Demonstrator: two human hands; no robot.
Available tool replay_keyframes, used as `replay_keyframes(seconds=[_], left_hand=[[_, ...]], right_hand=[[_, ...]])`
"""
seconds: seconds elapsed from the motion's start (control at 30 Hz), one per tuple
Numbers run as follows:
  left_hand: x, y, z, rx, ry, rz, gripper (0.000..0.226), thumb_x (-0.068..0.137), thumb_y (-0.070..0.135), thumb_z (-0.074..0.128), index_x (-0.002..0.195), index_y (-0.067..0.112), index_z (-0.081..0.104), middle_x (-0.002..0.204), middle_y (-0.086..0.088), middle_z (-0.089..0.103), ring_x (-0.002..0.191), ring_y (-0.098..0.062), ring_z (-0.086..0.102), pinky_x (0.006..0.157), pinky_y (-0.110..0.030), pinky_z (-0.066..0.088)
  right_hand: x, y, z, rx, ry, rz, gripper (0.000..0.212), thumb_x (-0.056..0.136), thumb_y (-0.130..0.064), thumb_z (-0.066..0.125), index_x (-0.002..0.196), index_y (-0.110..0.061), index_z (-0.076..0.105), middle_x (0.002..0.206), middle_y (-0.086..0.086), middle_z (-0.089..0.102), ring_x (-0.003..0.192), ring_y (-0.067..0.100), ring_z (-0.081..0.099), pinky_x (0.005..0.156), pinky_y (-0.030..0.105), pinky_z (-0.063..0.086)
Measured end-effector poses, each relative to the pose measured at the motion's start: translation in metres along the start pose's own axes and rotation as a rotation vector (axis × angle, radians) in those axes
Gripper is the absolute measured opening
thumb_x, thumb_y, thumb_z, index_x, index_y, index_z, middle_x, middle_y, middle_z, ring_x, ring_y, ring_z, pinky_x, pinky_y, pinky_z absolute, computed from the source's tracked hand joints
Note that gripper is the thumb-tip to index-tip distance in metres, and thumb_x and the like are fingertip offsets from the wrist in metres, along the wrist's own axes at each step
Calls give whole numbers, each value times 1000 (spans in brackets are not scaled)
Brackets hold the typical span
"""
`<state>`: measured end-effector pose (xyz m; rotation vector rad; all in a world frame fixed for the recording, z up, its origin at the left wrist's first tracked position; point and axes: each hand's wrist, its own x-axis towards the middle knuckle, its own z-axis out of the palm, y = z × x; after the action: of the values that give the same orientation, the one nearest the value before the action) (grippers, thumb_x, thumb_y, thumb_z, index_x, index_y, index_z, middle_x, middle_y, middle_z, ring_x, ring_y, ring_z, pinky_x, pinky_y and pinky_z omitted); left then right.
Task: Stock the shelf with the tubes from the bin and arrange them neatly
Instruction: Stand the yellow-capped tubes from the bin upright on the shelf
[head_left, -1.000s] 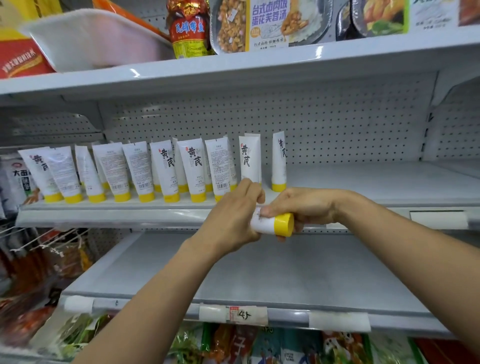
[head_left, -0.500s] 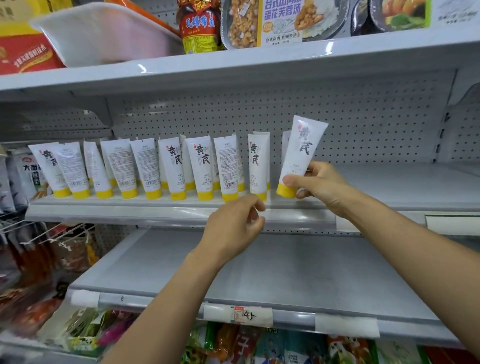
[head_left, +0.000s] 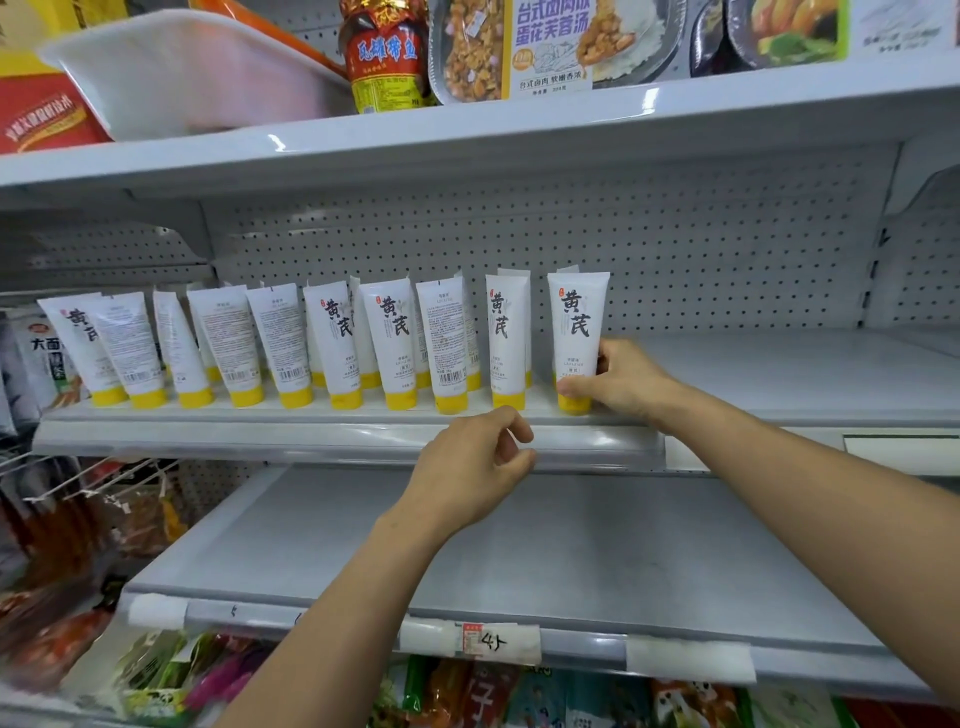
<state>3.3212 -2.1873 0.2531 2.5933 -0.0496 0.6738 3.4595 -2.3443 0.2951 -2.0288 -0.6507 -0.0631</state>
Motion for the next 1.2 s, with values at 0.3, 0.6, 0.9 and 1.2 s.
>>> replay_keyframes(seconds=[0.3, 0.6, 0.9, 1.2], left_hand=[[0, 2, 6, -87, -31, -20, 9, 87, 34, 66, 94, 28, 63, 75, 13, 62, 75, -7, 59, 79, -38, 54], [-12, 7, -1, 15, 168, -200, 9, 87, 40, 59, 92, 33, 60, 75, 17, 62, 82, -9, 61, 75, -31, 52], [-74, -21, 5, -6, 122, -278, 16, 88, 38, 62, 102, 33, 56, 75, 15, 60, 75, -8, 59, 76, -37, 54], [-182, -144, -14, 73, 13, -554, 11, 88, 38, 61, 96, 35, 54, 72, 14, 63, 73, -10, 62, 71, -35, 54]], right_hand=[[-3, 0, 0, -19, -18, 13, 34, 79, -17, 76, 110, -14, 62, 107, 6, 69, 97, 21, 66, 88, 38, 54], [-47, 4, -8, -351, 287, -116, 35, 91, -28, 57, 122, -14, 54, 120, 2, 59, 111, 21, 54, 90, 36, 46], [-104, 24, 45, -589, -1, -435, 19, 91, -23, 55, 110, -21, 57, 111, -2, 61, 101, 18, 56, 84, 34, 47], [-109, 6, 203, -545, -346, -481, 26, 95, -32, 49, 119, -25, 55, 120, -7, 57, 106, 14, 53, 82, 32, 45]])
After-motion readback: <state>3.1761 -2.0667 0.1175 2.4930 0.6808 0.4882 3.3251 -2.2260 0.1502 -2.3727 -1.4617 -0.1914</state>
